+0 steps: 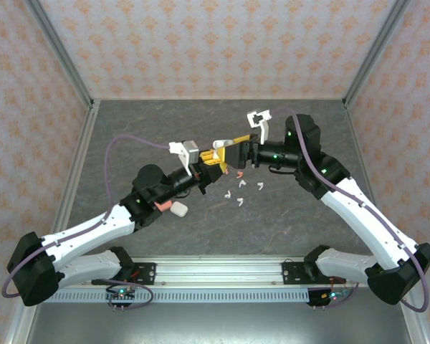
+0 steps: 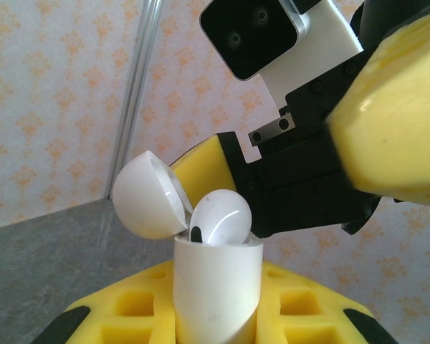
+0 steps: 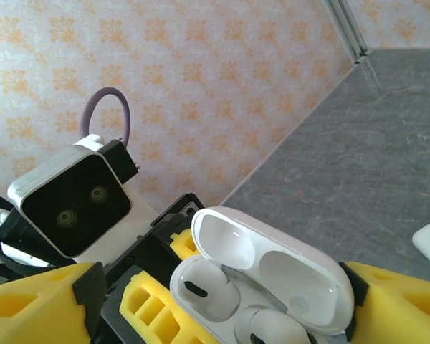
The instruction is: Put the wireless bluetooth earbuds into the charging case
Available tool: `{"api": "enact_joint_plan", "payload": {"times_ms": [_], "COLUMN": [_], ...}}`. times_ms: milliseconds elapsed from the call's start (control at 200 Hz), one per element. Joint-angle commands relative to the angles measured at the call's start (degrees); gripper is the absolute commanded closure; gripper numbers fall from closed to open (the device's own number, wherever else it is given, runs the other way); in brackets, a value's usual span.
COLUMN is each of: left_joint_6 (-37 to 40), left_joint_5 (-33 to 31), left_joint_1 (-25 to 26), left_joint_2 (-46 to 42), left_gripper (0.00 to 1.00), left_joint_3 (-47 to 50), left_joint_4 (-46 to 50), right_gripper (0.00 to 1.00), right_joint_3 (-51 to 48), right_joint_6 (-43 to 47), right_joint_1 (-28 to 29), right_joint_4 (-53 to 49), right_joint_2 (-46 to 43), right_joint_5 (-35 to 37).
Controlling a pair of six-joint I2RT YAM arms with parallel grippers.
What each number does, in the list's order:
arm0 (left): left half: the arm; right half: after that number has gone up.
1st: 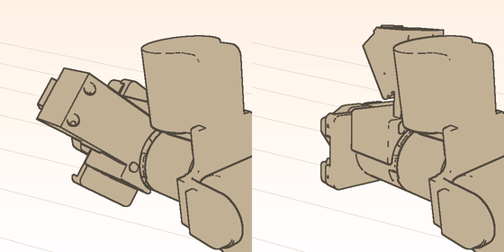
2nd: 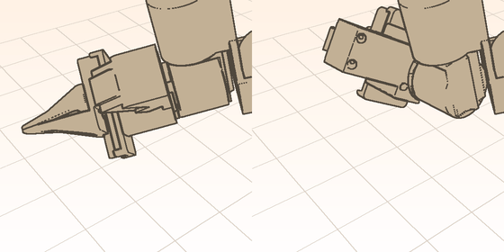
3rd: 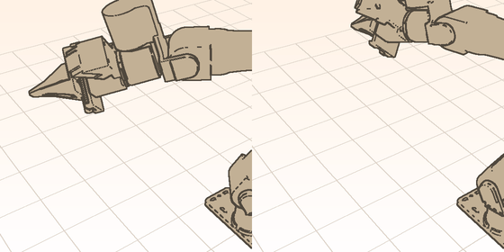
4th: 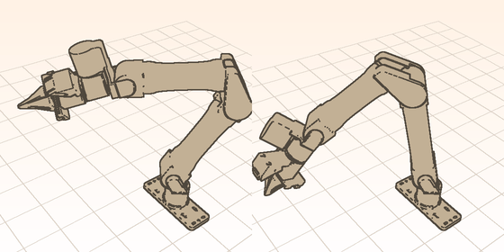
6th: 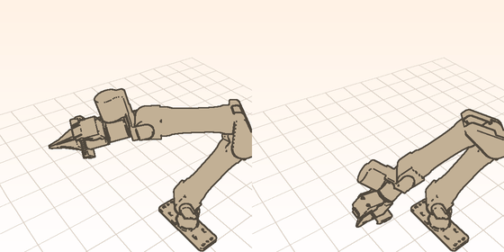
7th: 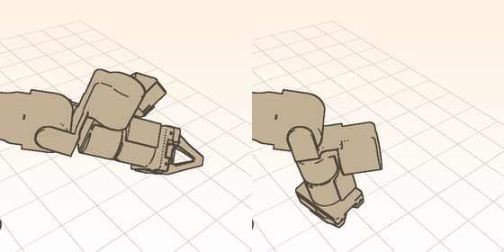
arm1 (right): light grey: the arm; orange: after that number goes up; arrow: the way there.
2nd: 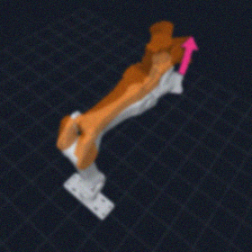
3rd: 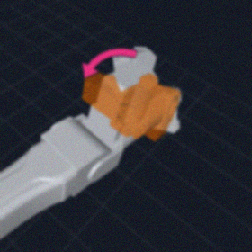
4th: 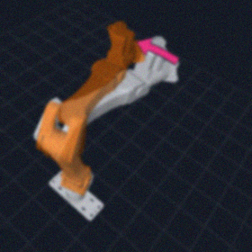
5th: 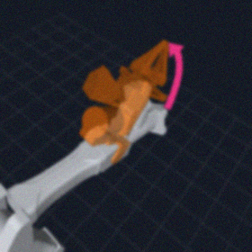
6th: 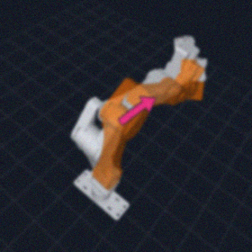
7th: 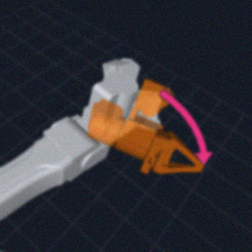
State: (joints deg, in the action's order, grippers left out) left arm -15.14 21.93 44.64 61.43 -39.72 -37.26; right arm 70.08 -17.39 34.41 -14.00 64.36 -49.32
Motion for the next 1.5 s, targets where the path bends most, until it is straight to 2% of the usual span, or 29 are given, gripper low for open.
{"api": "enact_joint_plan", "payload": {"times_ms": [0, 200, 701, 811, 996, 1091, 1216, 1391, 1496], "left_joint_6": [0.3, 0.5, 0.6, 0.6, 0.6, 0.6, 0.3, -1.9, -4.6], "left_joint_5": [0.2, -0.1, -0.8, -0.9, -0.7, -1.6, -7.2, -17.5, -20.6], "left_joint_1": [0.4, 0.4, 0.4, 0.4, 0.4, 0.4, 0.4, 0.0, -1.6], "left_joint_2": [-0.6, -0.7, -1.3, -1.4, -1.5, -1.6, -1.5, 2.3, 7.3], "left_gripper": [1.0, 1.0, 1.0, 1.0, 1.0, 1.0, 1.0, 1.0, 1.0], "left_joint_3": [-1.6, -1.5, -1.1, -1.1, -1.8, -2.3, -3.1, -6.4, -9.1], "left_joint_4": [-1.9, -1.2, -0.4, -0.1, 1.9, 4.0, 8.8, 18.0, 22.6], "right_gripper": [0.21, 0.26, 0.26, 0.23, 0.08, 0.0, 0.01, 0.01, 0.01], "right_joint_3": [0.8, -0.5, -2.0, -1.4, 3.8, 5.1, 4.0, 1.5, 0.3], "right_joint_6": [-0.2, 0.6, 2.2, 2.9, 4.7, 4.6, 4.8, 2.6, 2.4], "right_joint_1": [0.0, 0.0, 0.0, 0.0, -1.1, -3.0, -4.1, -4.2, -4.4], "right_joint_4": [3.5, 4.9, 2.3, 0.6, -7.3, -8.4, -8.9, -14.6, -16.6], "right_joint_2": [-0.9, -3.0, -4.5, -4.3, -3.0, -2.6, -4.0, -6.3, -6.6], "right_joint_5": [-3.4, -1.9, 1.5, 3.5, 15.1, 18.8, 25.5, 44.6, 46.9]}}
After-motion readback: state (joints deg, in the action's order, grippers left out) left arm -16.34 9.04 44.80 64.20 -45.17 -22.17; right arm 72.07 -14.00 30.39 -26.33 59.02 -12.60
